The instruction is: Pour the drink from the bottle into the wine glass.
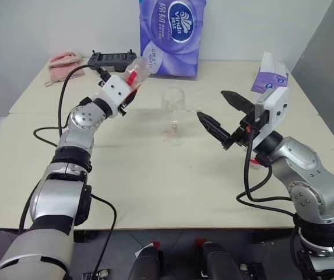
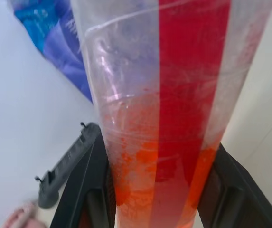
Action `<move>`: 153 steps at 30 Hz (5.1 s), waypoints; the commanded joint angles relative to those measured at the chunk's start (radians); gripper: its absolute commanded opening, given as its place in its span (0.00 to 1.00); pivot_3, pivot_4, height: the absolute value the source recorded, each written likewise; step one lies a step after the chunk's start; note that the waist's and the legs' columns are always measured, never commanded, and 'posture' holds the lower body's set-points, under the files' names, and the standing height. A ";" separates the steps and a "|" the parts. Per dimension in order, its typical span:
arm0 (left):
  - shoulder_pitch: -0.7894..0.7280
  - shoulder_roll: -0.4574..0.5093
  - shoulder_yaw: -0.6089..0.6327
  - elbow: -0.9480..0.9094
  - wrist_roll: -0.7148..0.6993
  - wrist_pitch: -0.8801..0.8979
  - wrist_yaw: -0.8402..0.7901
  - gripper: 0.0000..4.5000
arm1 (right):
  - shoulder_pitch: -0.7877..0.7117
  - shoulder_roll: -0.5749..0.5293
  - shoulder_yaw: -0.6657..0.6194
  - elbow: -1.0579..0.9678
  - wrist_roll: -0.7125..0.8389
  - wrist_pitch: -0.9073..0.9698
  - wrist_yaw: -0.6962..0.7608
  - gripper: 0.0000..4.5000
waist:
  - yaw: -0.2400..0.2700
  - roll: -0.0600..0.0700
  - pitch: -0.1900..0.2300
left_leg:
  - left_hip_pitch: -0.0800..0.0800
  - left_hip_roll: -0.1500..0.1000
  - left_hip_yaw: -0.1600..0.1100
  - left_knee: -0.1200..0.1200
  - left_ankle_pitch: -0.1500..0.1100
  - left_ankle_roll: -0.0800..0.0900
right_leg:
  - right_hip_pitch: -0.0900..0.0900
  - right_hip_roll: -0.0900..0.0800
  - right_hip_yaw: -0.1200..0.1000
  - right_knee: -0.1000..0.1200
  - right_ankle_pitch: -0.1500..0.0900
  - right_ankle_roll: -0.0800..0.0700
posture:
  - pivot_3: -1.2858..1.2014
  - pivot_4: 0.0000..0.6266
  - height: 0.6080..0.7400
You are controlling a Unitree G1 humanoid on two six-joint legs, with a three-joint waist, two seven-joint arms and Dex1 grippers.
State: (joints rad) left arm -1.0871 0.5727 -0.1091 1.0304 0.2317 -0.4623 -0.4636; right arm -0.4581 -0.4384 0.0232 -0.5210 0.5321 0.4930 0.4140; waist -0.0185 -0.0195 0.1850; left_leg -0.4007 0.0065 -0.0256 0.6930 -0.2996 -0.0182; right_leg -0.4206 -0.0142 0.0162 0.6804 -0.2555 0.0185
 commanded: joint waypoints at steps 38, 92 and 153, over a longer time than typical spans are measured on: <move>-0.291 0.130 -0.313 0.148 0.477 -0.235 0.321 0.38 | 0.060 0.075 -0.004 -0.052 -0.054 -0.032 -0.029 1.00 | -0.003 0.000 0.000 | 0.000 0.000 0.000 0.000 0.000 0.000 | 0.000 0.000 0.000 0.001 0.000 0.000 | 0.52 0.24 1.00; -0.404 0.127 -0.414 0.220 0.582 -0.213 0.419 0.38 | 0.056 0.082 -0.018 -0.062 -0.063 -0.010 -0.033 1.00 | -0.006 0.000 0.000 | 0.000 0.000 0.001 0.001 0.000 0.000 | 0.000 0.000 0.000 0.001 0.000 0.000 | 0.52 0.24 1.00; 0.304 -0.200 0.365 -0.073 -0.387 0.251 0.201 0.38 | 0.132 -0.093 -0.032 -0.162 0.101 0.131 0.092 1.00 | -0.006 -0.004 -0.003 | 0.001 0.000 0.000 0.004 0.000 0.000 | 0.001 -0.004 0.000 0.002 0.000 0.000 | 0.52 0.24 1.00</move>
State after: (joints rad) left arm -0.7848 0.3657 0.2614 0.9647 -0.1647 -0.1861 -0.2662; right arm -0.3269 -0.5360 0.0097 -0.6632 0.6373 0.6431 0.5118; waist -0.0242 -0.0232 0.1820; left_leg -0.3999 0.0061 -0.0261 0.6965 -0.2994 -0.0186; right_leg -0.4198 -0.0187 0.0160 0.6827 -0.2553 0.0183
